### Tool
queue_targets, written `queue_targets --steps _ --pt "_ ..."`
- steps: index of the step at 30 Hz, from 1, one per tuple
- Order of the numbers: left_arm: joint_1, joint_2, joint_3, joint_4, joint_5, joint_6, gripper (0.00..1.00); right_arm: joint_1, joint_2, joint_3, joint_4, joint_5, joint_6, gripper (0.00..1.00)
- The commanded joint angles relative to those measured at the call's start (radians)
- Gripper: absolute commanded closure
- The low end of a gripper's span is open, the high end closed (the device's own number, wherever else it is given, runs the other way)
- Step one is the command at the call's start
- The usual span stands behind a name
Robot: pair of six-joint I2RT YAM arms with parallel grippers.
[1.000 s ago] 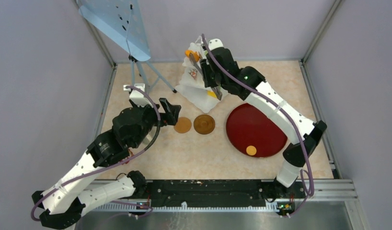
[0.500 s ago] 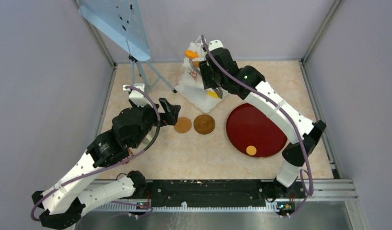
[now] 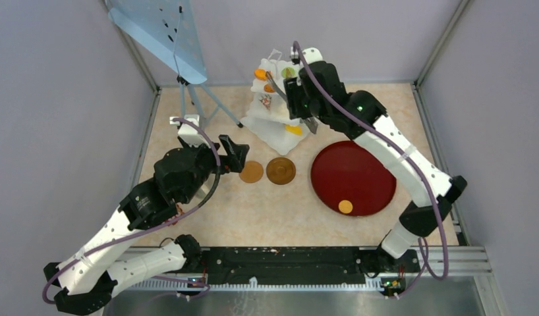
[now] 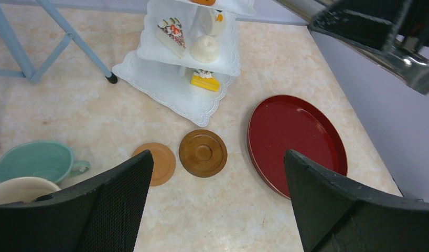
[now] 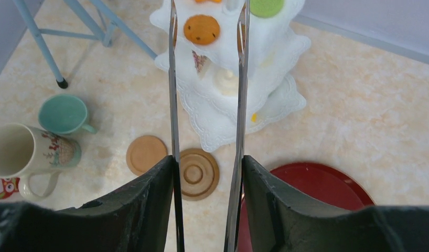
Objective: Serve the afternoon tea
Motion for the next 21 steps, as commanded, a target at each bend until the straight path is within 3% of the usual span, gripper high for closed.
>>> queue_targets --steps 1,12,21 --pt "0.004 -0.002 0.007 0.058 0.015 0.003 0.01 0.000 -0.227 -0.127 -0.046 0.010 0.031 0.51" --pt "0.004 0.031 -0.013 0.108 0.066 0.007 0.01 0.001 -0.655 -0.607 -0.385 0.025 0.364 0.52" --pt "0.004 0.061 0.002 0.090 0.114 -0.006 0.01 0.000 -0.676 -0.790 -0.606 -0.070 0.590 0.52"
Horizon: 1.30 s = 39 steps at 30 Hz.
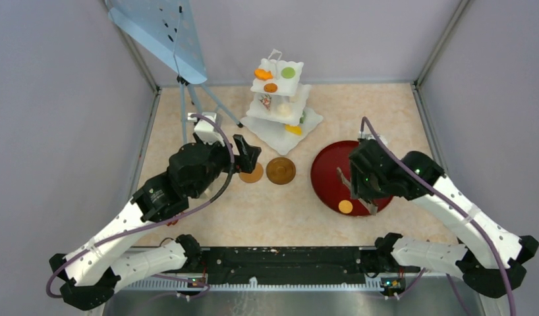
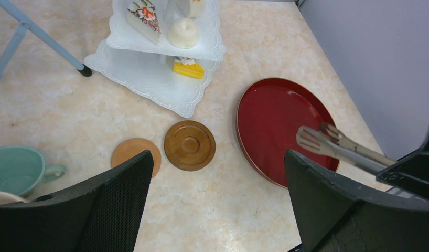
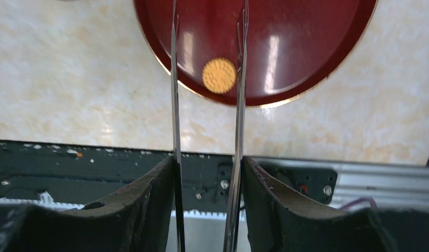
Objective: Serve the afternoon tea
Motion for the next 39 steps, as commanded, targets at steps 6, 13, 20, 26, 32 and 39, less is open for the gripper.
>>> queue_targets --steps 6,13,20,26,32,39 --pt "0.003 -0.027 -0.001 0.048 0.065 -0.040 0.01 -0.001 0.040 -0.120 -0.109 -0.090 0.181 0.52" --pt "0.004 -0.037 -0.012 0.026 0.034 -0.037 0.01 -0.002 0.026 -0.240 0.031 -0.139 0.203 0.51" --pt "0.004 -0.009 -0.014 0.054 0.042 -0.028 0.01 -0.001 0.063 -0.294 0.090 -0.165 0.194 0.50" --pt "0.004 0.000 -0.031 0.069 0.058 -0.037 0.01 -0.001 0.058 -0.318 0.060 -0.185 0.189 0.50" --pt "0.004 -0.003 -0.044 0.069 0.060 -0.042 0.01 -0.002 0.043 -0.325 0.038 -0.193 0.191 0.53" --pt "0.004 -0.013 -0.075 0.081 0.051 -0.053 0.01 -0.001 0.024 -0.317 -0.003 -0.199 0.194 0.55"
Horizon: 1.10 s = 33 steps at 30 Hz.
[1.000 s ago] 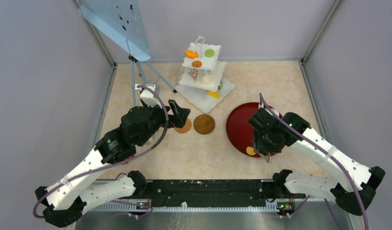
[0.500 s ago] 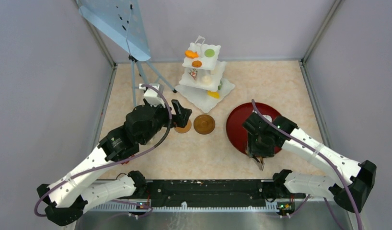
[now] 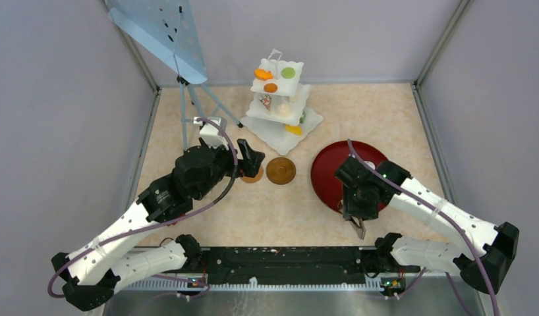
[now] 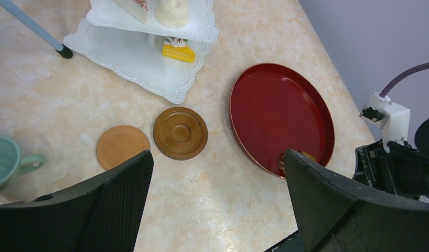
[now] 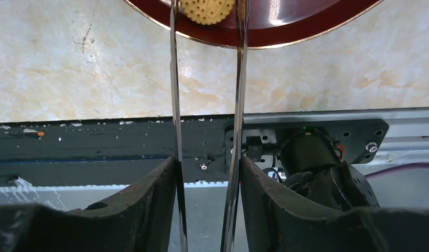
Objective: Serve the afternoon tea
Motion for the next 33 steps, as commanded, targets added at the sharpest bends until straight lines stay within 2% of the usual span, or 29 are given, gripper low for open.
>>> queue_targets --steps 1,5,7,11,18,23,27,33 --pt "0.004 -0.002 -0.014 0.053 0.004 -0.011 0.01 -0.001 -0.033 0.013 -0.050 -0.007 0.007 0.55" --pt "0.004 0.006 -0.009 0.067 0.015 -0.012 0.01 0.000 -0.042 0.005 -0.042 0.000 0.005 0.58" --pt "0.004 0.014 0.005 0.063 0.022 -0.004 0.01 -0.001 -0.029 0.009 -0.038 0.011 -0.003 0.64" --pt "0.003 0.008 0.006 0.056 0.003 -0.004 0.01 -0.001 -0.026 0.046 -0.033 0.078 -0.003 0.74" --pt "0.004 0.007 0.015 0.040 -0.017 -0.009 0.01 -0.001 -0.040 0.150 0.023 0.255 -0.016 0.81" --pt "0.004 0.007 0.044 0.013 -0.051 0.005 0.01 -0.001 -0.015 0.291 0.120 0.362 -0.167 0.83" --pt "0.004 -0.002 0.062 -0.008 -0.081 0.016 0.01 -0.002 0.022 0.399 0.276 0.402 -0.328 0.82" --pt "0.004 -0.008 0.084 -0.037 -0.106 0.018 0.01 -0.002 0.176 0.599 0.516 0.366 -0.509 0.80"
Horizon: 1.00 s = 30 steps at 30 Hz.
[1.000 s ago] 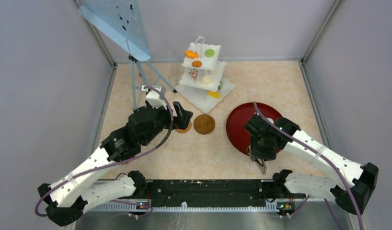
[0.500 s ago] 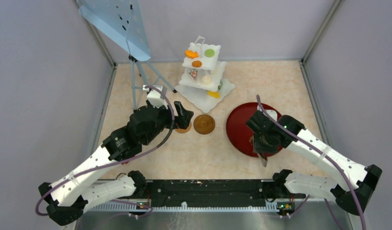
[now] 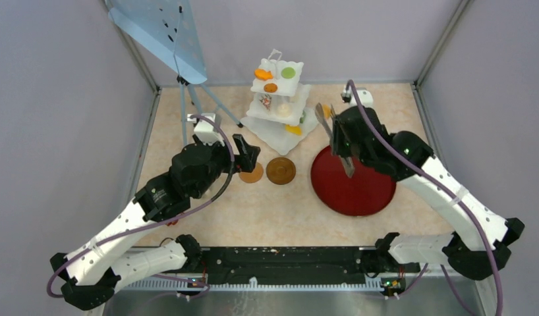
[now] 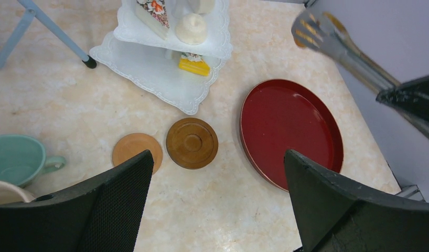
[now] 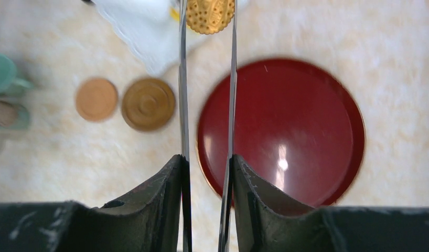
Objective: Serve the afternoon tea
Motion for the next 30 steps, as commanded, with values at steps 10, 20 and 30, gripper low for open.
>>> queue_targets --steps 10,20,30 --pt "0.004 -0.040 0.071 -0.042 -0.060 0.024 0.01 -0.014 0.377 0.434 0.315 -0.042 -0.291 0.79" --pt "0.004 -0.050 0.075 -0.045 -0.062 0.028 0.01 -0.021 0.511 0.559 0.242 -0.004 -0.317 0.75" --pt "0.004 -0.057 0.072 -0.047 -0.068 0.036 0.01 -0.020 0.549 0.601 0.198 -0.019 -0.302 0.61"
